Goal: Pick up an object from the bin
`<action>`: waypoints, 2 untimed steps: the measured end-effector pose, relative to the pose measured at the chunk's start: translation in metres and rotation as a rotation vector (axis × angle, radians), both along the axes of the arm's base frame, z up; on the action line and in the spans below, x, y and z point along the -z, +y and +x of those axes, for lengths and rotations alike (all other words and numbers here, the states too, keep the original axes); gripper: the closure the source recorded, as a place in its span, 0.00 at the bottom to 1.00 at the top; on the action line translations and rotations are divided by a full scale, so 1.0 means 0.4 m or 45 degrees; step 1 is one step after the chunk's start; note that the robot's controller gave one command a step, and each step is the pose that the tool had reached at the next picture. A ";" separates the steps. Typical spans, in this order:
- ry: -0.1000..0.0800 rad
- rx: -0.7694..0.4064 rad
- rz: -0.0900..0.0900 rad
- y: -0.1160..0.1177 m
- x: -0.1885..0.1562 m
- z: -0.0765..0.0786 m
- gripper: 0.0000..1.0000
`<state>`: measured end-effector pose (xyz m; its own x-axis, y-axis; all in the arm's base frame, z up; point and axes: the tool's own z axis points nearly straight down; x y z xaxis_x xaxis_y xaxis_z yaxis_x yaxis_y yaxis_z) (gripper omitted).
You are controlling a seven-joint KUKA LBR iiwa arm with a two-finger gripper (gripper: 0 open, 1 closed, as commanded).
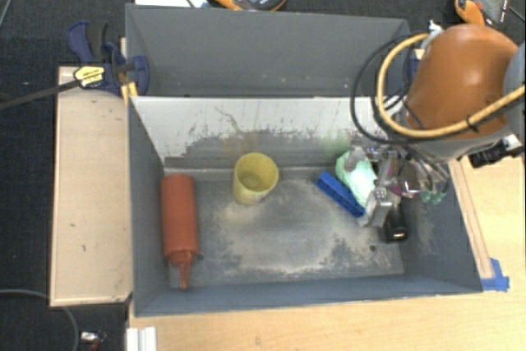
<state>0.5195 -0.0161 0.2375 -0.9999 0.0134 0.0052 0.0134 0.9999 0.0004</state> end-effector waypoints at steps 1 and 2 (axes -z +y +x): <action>-0.011 -0.001 -0.001 0.000 -0.011 0.004 0.00; -0.016 0.210 0.001 -0.006 0.305 0.079 0.00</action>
Offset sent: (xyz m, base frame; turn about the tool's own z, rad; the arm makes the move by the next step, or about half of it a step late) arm 0.0397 -0.0031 -0.1675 0.2236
